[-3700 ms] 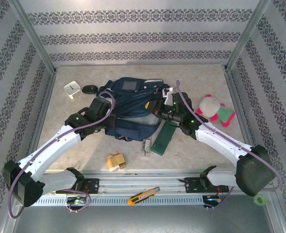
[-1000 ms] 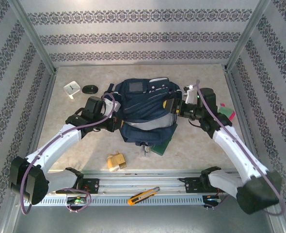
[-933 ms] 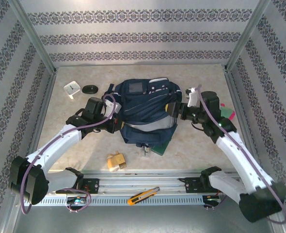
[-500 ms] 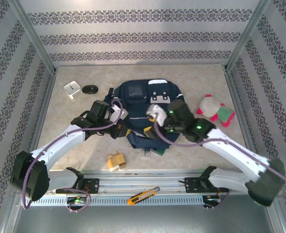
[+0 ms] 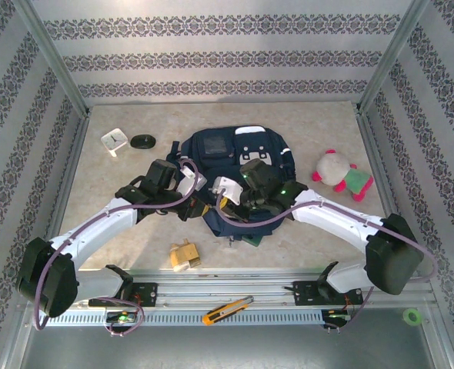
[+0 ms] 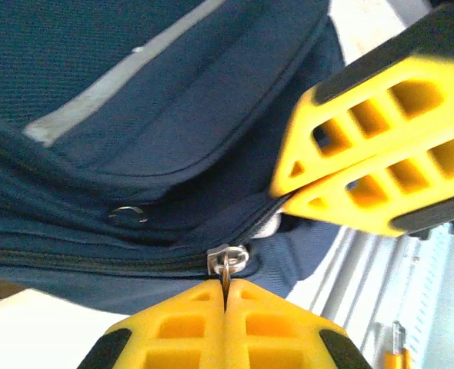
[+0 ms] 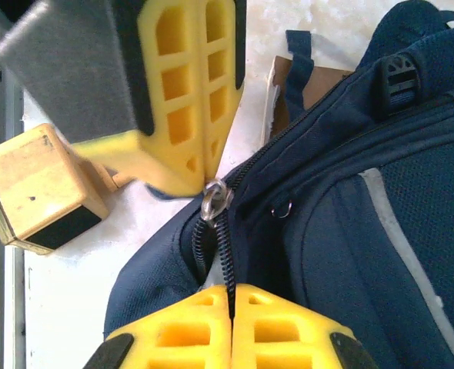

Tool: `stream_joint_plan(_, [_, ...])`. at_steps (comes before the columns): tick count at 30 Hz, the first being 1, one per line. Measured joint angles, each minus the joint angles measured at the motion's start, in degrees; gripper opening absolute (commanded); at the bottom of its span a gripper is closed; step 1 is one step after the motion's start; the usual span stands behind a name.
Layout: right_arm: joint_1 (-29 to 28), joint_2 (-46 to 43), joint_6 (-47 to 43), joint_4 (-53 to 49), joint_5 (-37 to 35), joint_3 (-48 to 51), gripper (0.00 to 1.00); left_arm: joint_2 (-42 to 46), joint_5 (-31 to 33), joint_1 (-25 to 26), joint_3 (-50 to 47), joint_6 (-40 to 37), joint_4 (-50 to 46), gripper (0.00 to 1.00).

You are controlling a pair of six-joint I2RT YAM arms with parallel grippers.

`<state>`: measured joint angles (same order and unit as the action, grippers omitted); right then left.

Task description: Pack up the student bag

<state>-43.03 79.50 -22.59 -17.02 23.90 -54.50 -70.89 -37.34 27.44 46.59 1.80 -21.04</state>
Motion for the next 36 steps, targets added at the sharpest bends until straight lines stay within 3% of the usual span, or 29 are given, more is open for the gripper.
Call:
stream_joint_plan(12, [4.31, -7.17, -7.74, -6.8, 8.41, -0.15, 0.0, -6.34, 21.92, -0.63, 2.89, -3.13, -1.05, 0.0])
stream_joint_plan(21, [9.11, -11.32, -4.79, -2.14, 10.88, -0.26, 0.0, -14.01, 30.73, -5.05, 7.15, -2.71, 4.07, 0.02])
stream_joint_plan(23, [9.97, -11.28, -2.8, 1.66, 10.27, -0.26, 0.0, -15.8, 31.21, -5.07, 9.57, -2.54, 5.07, 0.15])
stream_joint_plan(26, [10.67, -9.94, -0.37, 5.4, 9.05, -1.16, 0.0, -17.97, 33.46, -5.66, 13.7, -1.64, 7.21, 0.25])
stream_joint_plan(29, [11.23, -5.31, 1.4, 8.35, 8.0, -5.07, 0.0, -18.49, 35.19, -7.39, 17.22, -1.07, 9.18, 0.55])
stream_joint_plan(33, [12.22, 2.54, 1.64, 9.53, 9.46, -12.76, 0.0, -17.27, 33.35, -8.9, 19.98, -3.45, 11.85, 0.66])
stream_joint_plan(36, [12.85, 5.46, 0.7, 8.76, 11.87, -16.94, 0.0, -12.63, 25.29, -9.07, 16.98, -10.05, 14.69, 0.74])
